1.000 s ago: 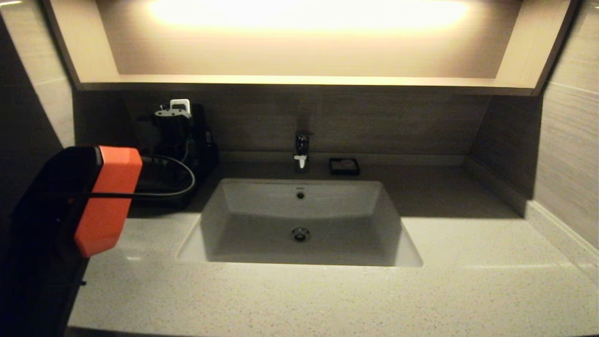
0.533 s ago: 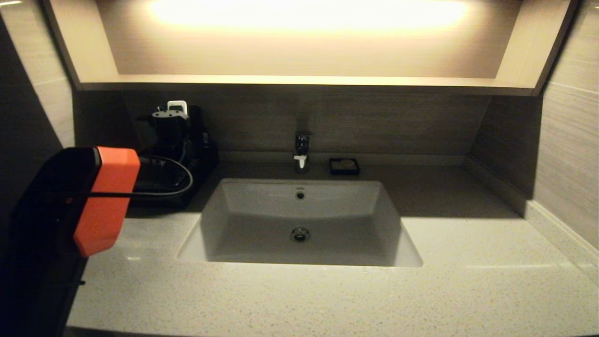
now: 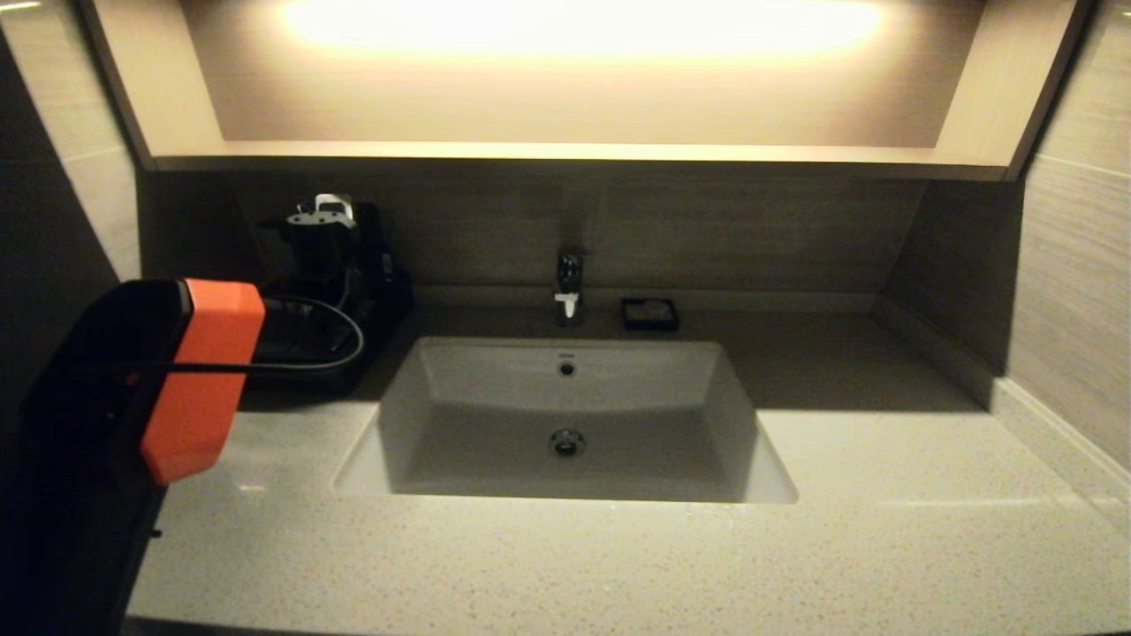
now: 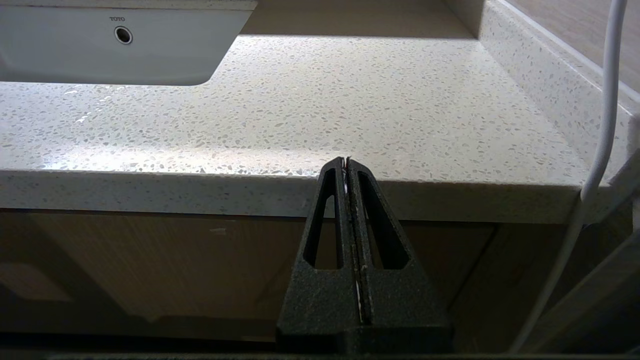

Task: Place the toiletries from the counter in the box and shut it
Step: Place the cup on the table

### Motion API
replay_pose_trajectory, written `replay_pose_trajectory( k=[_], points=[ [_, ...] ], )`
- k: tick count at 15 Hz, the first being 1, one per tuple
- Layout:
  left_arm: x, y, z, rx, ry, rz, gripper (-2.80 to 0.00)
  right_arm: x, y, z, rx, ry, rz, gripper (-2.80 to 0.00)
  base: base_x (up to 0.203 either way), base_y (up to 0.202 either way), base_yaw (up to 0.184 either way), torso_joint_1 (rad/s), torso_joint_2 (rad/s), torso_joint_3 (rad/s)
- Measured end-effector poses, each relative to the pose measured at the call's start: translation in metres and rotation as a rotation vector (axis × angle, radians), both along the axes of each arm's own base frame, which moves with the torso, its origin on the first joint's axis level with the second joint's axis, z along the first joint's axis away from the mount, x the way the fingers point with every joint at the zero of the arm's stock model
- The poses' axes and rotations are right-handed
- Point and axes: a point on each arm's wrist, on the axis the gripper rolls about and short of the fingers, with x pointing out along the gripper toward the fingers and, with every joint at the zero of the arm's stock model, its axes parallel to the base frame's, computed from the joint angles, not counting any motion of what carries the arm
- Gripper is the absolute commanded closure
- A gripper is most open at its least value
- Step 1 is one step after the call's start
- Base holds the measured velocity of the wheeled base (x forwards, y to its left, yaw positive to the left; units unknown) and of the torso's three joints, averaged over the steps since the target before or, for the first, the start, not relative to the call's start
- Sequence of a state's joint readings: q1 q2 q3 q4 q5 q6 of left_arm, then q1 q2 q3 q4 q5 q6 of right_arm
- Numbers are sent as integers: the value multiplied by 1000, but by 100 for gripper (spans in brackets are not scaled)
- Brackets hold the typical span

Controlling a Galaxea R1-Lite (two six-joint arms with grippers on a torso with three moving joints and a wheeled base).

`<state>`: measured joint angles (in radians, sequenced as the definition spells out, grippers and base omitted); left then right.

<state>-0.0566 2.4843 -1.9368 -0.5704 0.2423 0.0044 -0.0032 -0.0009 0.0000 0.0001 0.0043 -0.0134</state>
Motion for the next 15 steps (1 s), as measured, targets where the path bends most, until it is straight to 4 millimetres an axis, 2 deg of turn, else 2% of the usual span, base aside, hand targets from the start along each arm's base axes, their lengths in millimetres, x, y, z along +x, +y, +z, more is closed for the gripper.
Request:
replay_pose_trajectory(
  k=[6, 15],
  points=[
    [1, 9, -3, 0, 5, 17, 0, 0, 0, 0, 0, 0, 0, 0, 0, 0, 0, 0, 0, 0],
    [3, 11, -7, 1, 14, 20, 0, 0, 0, 0, 1, 0, 0, 0, 0, 0, 0, 0, 0, 0]
  ],
)
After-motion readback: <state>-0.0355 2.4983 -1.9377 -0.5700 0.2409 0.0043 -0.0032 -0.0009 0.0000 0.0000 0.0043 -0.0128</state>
